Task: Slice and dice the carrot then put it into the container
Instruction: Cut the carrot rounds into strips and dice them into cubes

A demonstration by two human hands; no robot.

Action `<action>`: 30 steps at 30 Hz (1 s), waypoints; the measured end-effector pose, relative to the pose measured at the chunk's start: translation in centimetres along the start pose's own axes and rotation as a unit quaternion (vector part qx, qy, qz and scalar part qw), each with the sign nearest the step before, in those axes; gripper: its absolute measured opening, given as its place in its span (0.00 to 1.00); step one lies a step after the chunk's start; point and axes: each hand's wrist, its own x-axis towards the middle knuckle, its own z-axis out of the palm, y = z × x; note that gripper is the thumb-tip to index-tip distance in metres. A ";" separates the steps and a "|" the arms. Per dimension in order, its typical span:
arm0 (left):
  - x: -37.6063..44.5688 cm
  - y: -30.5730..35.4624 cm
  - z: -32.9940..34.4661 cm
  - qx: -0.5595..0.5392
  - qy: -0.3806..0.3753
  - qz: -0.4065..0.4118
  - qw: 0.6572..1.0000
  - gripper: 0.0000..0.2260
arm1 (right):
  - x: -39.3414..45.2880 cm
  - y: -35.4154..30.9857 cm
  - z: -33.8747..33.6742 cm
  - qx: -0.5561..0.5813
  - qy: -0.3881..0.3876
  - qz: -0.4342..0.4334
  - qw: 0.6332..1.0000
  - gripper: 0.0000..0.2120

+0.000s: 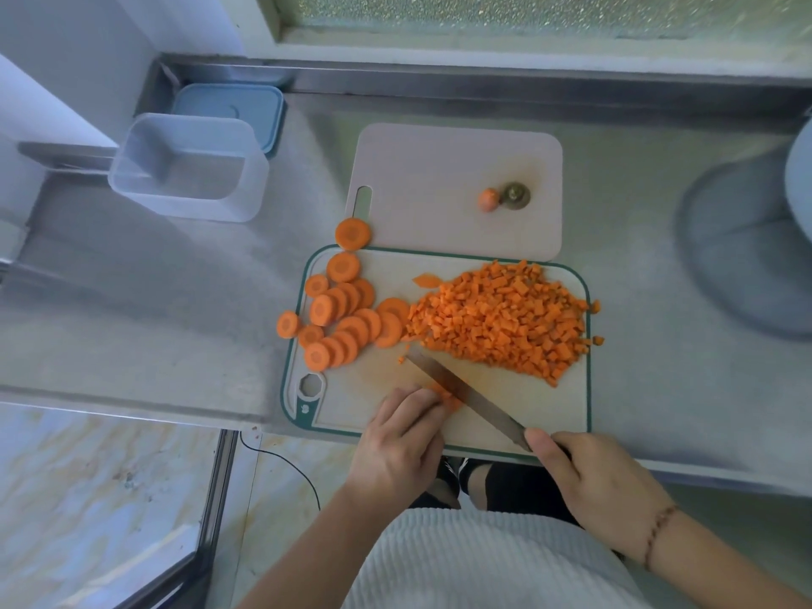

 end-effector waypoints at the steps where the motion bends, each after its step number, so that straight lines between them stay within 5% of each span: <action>1: -0.1 0.1 0.0 -0.001 0.003 -0.002 1.000 0.10 | 0.1 -0.2 0.0 -0.009 0.003 -0.003 1.000 0.34; 5: 0.1 0.4 0.2 -0.009 0.004 -0.023 1.000 0.12 | 0.5 -1.7 0.0 -0.108 0.008 -0.027 0.994 0.32; 14: 1.3 0.4 -0.2 -0.043 0.065 -0.073 0.994 0.04 | 0.9 -0.1 -0.7 -0.010 0.003 -0.015 1.000 0.33; 30: 1.5 -0.1 0.3 0.003 0.022 0.012 1.000 0.04 | 1.0 0.2 -0.8 -0.015 0.020 -0.017 1.000 0.32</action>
